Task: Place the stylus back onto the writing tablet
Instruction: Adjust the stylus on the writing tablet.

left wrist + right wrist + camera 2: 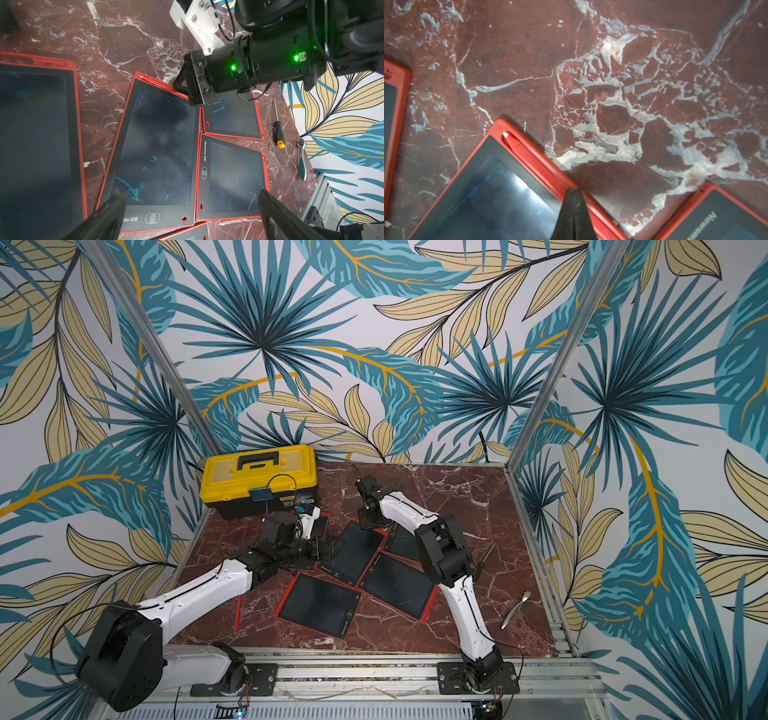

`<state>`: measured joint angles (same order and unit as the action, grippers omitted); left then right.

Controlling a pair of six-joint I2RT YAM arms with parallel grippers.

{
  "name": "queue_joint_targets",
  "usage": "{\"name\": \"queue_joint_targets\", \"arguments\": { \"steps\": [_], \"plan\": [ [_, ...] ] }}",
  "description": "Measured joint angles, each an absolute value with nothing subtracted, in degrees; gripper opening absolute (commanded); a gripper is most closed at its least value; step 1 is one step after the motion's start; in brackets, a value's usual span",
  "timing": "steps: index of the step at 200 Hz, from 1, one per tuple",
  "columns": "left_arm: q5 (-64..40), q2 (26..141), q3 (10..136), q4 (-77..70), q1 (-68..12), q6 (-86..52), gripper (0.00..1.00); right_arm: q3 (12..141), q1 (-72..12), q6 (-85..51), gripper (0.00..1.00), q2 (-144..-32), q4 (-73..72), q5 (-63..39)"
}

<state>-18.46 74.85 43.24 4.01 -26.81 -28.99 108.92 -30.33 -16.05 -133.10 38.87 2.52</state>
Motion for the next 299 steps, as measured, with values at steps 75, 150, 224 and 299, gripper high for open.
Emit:
{"name": "queue_joint_targets", "arguments": {
  "steps": [75, 150, 224, 299],
  "plan": [
    [-18.5, 74.8, 43.2, 4.0, -26.8, -29.0, 1.0, 108.9, -30.5, -15.2, 0.0, -133.1, 38.7, 1.5],
    [-18.4, 74.8, 43.0, 3.8, -26.8, -29.0, 1.0, 109.3, -31.0, -13.3, 0.0, -133.4, 39.7, 3.2],
    [-18.4, 74.8, 43.0, 3.7, -26.8, -29.0, 1.0, 111.0, -31.6, -11.4, 0.0, -134.3, 41.4, 4.5],
    [-18.2, 74.3, 42.1, 3.7, -26.8, -29.2, 1.0, 113.4, -32.2, -10.3, 0.0, -135.8, 44.0, 5.2]
  ]
}}
